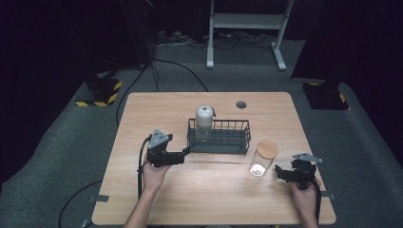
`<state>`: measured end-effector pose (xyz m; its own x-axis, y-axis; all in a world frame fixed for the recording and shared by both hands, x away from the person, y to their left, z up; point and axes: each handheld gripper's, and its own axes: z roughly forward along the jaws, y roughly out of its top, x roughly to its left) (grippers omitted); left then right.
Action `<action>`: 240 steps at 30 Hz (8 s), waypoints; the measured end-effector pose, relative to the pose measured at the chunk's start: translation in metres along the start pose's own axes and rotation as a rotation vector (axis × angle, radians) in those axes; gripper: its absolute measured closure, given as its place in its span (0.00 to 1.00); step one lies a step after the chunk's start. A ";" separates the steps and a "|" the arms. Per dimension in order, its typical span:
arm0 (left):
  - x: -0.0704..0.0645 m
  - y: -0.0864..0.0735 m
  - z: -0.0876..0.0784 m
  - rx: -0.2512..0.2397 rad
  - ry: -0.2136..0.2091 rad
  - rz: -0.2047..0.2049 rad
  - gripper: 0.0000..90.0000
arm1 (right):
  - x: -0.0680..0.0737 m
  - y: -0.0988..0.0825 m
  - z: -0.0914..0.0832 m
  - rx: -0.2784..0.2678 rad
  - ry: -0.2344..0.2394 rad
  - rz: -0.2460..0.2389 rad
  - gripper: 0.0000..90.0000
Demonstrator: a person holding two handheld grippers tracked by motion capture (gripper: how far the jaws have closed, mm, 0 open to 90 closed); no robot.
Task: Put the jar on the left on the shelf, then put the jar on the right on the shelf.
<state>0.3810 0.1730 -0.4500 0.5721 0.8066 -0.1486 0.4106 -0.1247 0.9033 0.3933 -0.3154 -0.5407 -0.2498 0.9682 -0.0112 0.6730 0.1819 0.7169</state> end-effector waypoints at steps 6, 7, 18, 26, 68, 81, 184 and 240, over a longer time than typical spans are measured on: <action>0.000 -0.007 -0.002 0.003 -0.004 -0.010 0.12 | 0.000 0.000 0.000 0.000 0.000 0.000 0.03; 0.000 -0.008 -0.002 0.005 -0.002 -0.009 0.12 | 0.000 0.000 0.000 0.000 0.000 0.000 0.03; 0.002 -0.020 -0.001 0.029 0.014 -0.016 0.12 | 0.000 0.000 0.000 0.000 0.000 0.000 0.03; 0.002 -0.025 0.000 0.041 0.027 -0.015 0.12 | 0.000 0.000 0.000 0.000 0.000 0.000 0.03; 0.007 -0.058 0.042 0.225 0.114 0.025 0.13 | 0.000 0.000 0.000 0.000 0.000 0.001 0.03; 0.010 -0.066 0.051 0.254 0.155 0.026 0.13 | 0.000 0.000 0.000 0.000 0.000 0.001 0.03; 0.010 -0.072 0.064 0.337 0.201 0.045 0.07 | 0.067 0.022 -0.027 -0.139 0.341 -0.198 0.13; 0.010 -0.072 0.064 0.338 0.204 0.043 0.07 | 0.078 0.039 -0.027 -0.196 0.298 -0.210 0.28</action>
<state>0.4025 0.1529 -0.5427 0.4549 0.8905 0.0002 0.6191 -0.3164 0.7187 0.3816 -0.2376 -0.4952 -0.5776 0.8163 0.0099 0.4478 0.3067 0.8399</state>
